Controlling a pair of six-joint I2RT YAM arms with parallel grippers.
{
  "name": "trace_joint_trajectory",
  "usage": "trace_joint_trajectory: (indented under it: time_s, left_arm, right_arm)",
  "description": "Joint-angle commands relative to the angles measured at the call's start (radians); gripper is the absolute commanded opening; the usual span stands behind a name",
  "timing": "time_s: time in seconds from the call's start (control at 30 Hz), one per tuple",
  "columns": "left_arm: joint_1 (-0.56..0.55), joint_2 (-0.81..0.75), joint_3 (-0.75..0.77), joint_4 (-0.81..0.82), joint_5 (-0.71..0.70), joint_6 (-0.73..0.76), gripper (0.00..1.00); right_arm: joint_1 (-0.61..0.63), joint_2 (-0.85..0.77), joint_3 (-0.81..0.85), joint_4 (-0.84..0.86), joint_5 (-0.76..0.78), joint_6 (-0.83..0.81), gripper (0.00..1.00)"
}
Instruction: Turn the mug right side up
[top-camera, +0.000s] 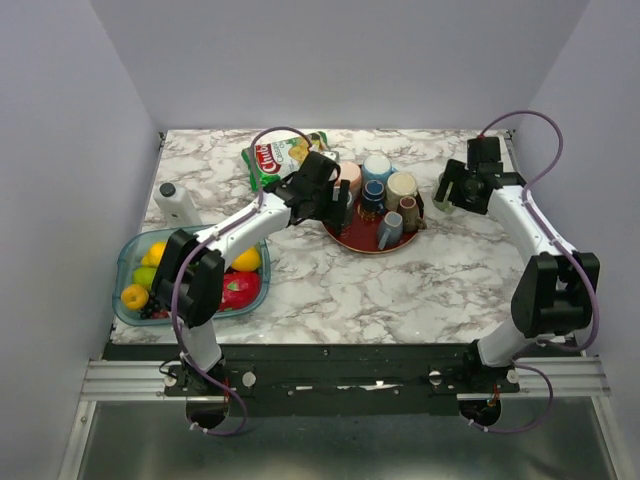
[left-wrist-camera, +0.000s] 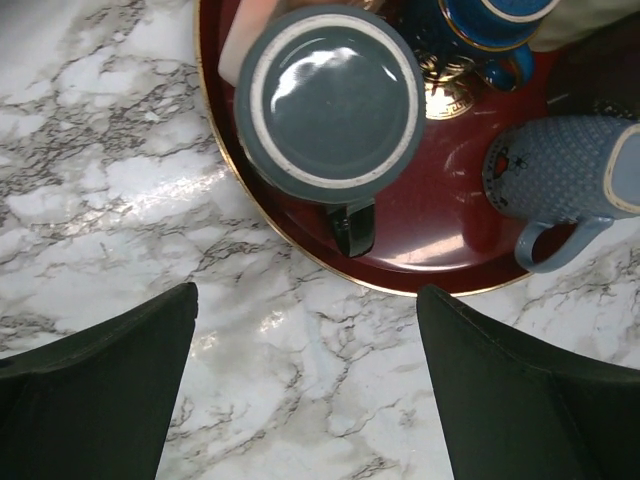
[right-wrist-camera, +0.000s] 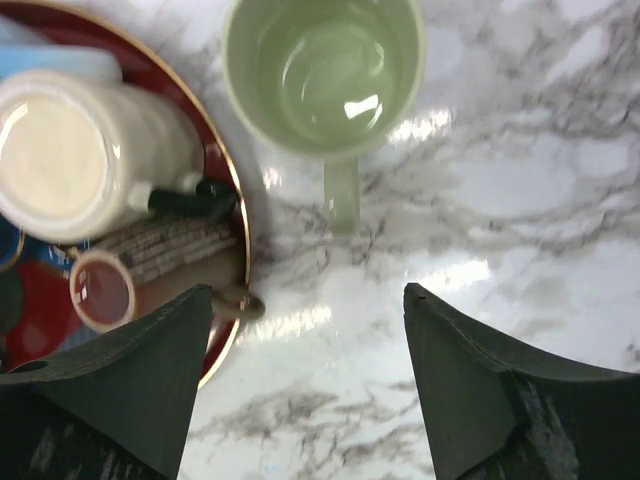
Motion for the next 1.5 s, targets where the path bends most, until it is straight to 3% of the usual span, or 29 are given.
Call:
trace_joint_trajectory:
  time_s: [0.0,0.13,0.3,0.53,1.07,1.4,1.47]
  left_arm:
    - [-0.035,0.076,0.031,0.025,-0.035,-0.021,0.96]
    - [-0.041,0.162,0.138,-0.075,-0.067,-0.1,0.9]
    - [-0.071,0.186,0.131,-0.057,-0.089,-0.124,0.86]
    - [-0.084,0.214,0.149,-0.035,-0.158,-0.187,0.68]
    - [-0.095,0.289,0.214,-0.101,-0.241,-0.279,0.47]
    - [-0.097,0.335,0.275,-0.111,-0.258,-0.275,0.43]
    - [-0.095,0.337,0.275,-0.109,-0.261,-0.276,0.38]
  right_arm:
    - [-0.005,-0.124,-0.103,-0.004,-0.109,0.1,0.83]
    - [-0.005,-0.154,-0.111,-0.008,-0.125,0.106,0.83]
    - [-0.003,-0.171,-0.134,-0.028,-0.116,0.103,0.82]
    - [-0.005,-0.187,-0.149,-0.04,-0.114,0.094,0.82]
    - [-0.003,-0.208,-0.157,-0.045,-0.099,0.063,0.82]
    - [-0.003,-0.204,-0.158,-0.036,-0.099,0.059,0.81]
    - [-0.005,-0.207,-0.16,-0.037,-0.097,0.059,0.81]
